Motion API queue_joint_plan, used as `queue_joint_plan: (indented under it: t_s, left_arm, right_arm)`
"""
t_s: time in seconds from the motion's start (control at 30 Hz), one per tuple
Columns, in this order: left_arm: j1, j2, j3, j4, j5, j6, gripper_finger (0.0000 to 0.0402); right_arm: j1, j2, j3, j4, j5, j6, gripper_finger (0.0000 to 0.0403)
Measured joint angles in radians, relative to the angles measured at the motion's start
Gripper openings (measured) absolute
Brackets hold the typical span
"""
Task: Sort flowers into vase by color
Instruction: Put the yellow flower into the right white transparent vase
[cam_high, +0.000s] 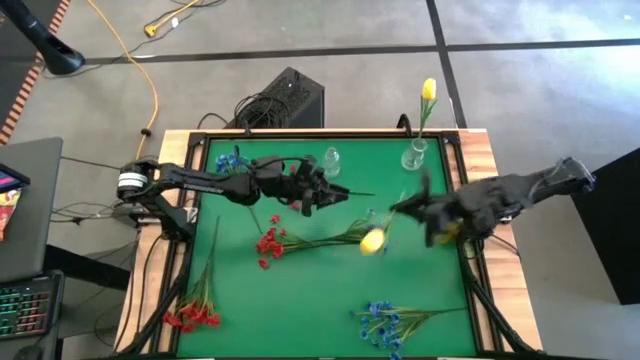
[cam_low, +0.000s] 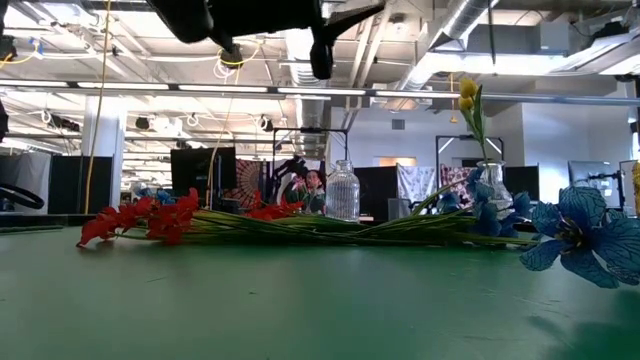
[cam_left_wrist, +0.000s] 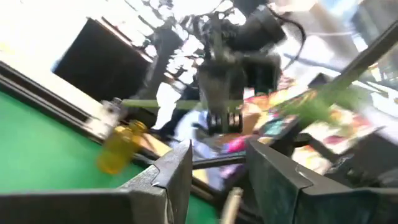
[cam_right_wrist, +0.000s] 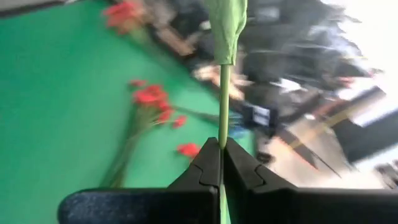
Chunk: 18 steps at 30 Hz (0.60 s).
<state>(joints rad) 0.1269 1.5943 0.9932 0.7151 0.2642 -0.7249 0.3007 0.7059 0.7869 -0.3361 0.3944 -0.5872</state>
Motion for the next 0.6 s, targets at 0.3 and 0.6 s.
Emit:
queue_joint_plan:
  t_s: [0.3, 0.6]
  left_arm:
    - [-0.12, -0.164, 0.0, -0.421, -0.525, 0.412, 0.0137]
    - [-0.161, -0.204, 0.0, -0.587, -0.697, 0.444, 0.0137]
  right_arm:
    - [-0.161, -0.48, -0.278, 0.31, 0.077, 0.14, 0.0028]
    - [-0.333, -0.586, -0.397, 0.402, 0.114, 0.177, 0.0028]
